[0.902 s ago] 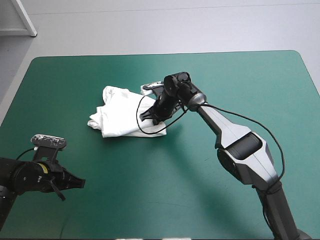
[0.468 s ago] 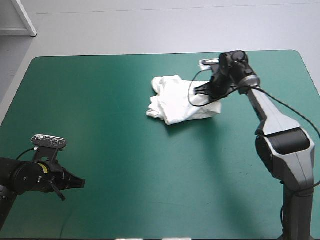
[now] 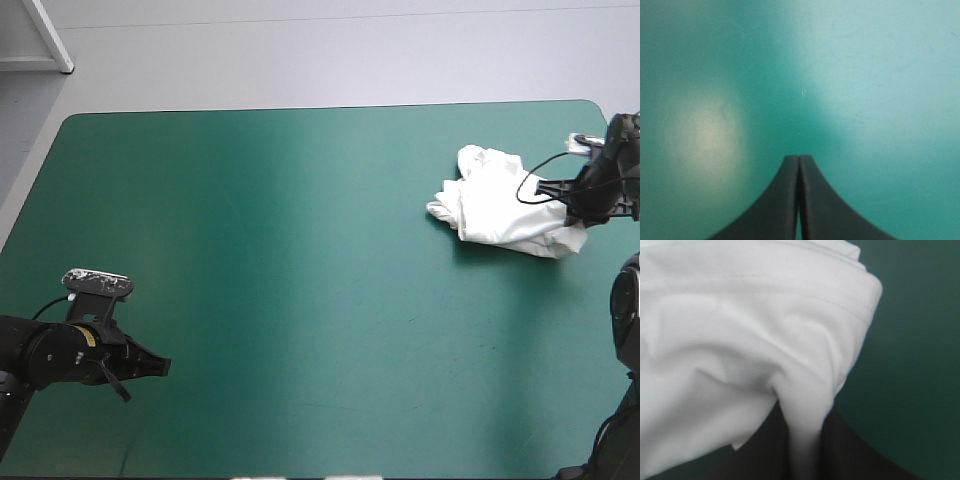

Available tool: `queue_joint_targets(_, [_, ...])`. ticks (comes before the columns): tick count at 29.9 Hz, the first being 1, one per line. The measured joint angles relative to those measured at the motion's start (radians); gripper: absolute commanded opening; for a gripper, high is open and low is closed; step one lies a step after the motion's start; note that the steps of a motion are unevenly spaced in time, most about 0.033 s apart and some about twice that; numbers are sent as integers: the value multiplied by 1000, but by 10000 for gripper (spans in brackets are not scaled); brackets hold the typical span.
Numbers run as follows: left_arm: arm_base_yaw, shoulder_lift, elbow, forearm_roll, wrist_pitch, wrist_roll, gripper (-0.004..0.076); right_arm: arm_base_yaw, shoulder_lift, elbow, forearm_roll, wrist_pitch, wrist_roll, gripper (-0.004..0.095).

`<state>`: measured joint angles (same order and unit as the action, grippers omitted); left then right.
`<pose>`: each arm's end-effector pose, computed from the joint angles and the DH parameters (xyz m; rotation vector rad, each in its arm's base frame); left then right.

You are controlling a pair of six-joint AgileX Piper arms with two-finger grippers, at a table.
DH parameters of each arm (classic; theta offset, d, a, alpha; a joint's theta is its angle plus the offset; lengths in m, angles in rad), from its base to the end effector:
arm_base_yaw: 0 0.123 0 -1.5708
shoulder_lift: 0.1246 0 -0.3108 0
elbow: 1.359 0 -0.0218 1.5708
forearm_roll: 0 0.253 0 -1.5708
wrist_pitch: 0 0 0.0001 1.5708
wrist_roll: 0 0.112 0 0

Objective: Fold the cloth

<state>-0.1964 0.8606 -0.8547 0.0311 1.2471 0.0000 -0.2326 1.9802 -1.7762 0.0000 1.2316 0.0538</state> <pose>0.1209 -0.0207 0.3214 0.2734 2.7218 -0.0122 0.4249 -0.1006 0.2734 0.4167 2.8901 -0.0291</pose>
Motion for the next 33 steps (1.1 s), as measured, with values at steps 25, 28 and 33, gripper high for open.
queue_joint_targets(25, [0,0,0,1,0,0,-10,-121,-97,25,87,0,-16,678])
queue_joint_targets(28, [0,0,0,1,0,0,-10,-131,-173,26,106,2,-1,678])
queue_joint_targets(33, [0,0,1,2,0,0,-10,-135,-306,26,145,8,5,675])
